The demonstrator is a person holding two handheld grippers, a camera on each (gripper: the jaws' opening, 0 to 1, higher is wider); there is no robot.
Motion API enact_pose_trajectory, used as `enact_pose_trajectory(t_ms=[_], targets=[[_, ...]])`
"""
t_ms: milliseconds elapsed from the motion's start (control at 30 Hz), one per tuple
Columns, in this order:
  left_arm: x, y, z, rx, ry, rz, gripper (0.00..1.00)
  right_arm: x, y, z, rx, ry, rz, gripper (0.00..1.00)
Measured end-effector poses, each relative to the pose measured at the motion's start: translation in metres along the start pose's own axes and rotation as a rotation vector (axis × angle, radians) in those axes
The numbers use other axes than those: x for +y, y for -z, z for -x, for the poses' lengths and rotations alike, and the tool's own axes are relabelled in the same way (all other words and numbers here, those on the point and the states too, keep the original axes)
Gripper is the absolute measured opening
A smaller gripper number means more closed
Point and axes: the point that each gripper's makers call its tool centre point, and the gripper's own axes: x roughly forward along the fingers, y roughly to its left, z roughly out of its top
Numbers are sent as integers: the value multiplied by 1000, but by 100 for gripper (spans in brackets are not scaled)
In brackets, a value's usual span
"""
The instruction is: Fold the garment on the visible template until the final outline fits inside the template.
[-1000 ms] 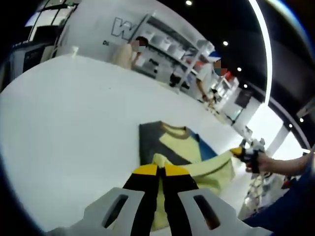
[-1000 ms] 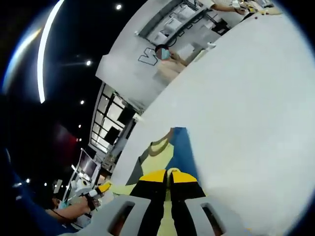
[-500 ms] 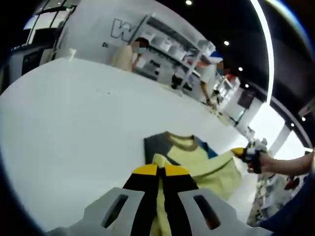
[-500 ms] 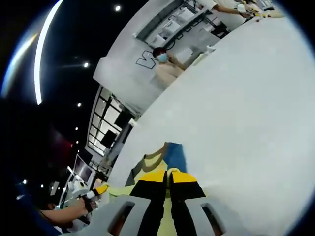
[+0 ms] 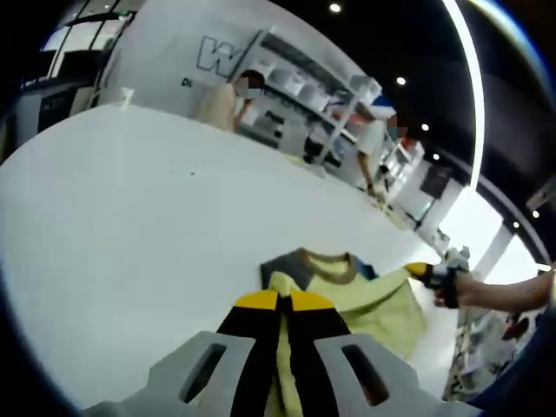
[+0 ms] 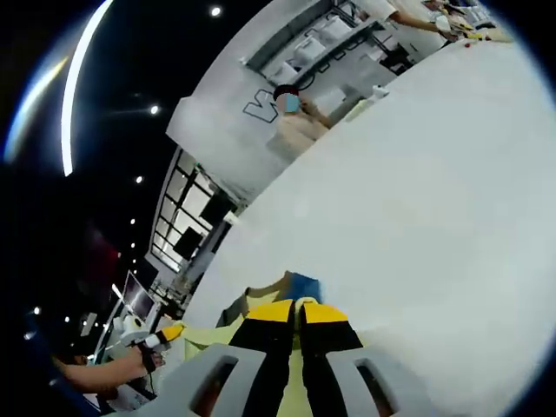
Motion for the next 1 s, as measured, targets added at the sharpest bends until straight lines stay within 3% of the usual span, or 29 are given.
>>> enact_pose_trajectory(t_ms=[400,1000], targets=[[6,-12,-19,6,-3,-32,0,-14,-20,-21,5,5,33,0],[23,-28,-51,-6,-12,-2,0,-26,-29,-46,28,7,43,0]])
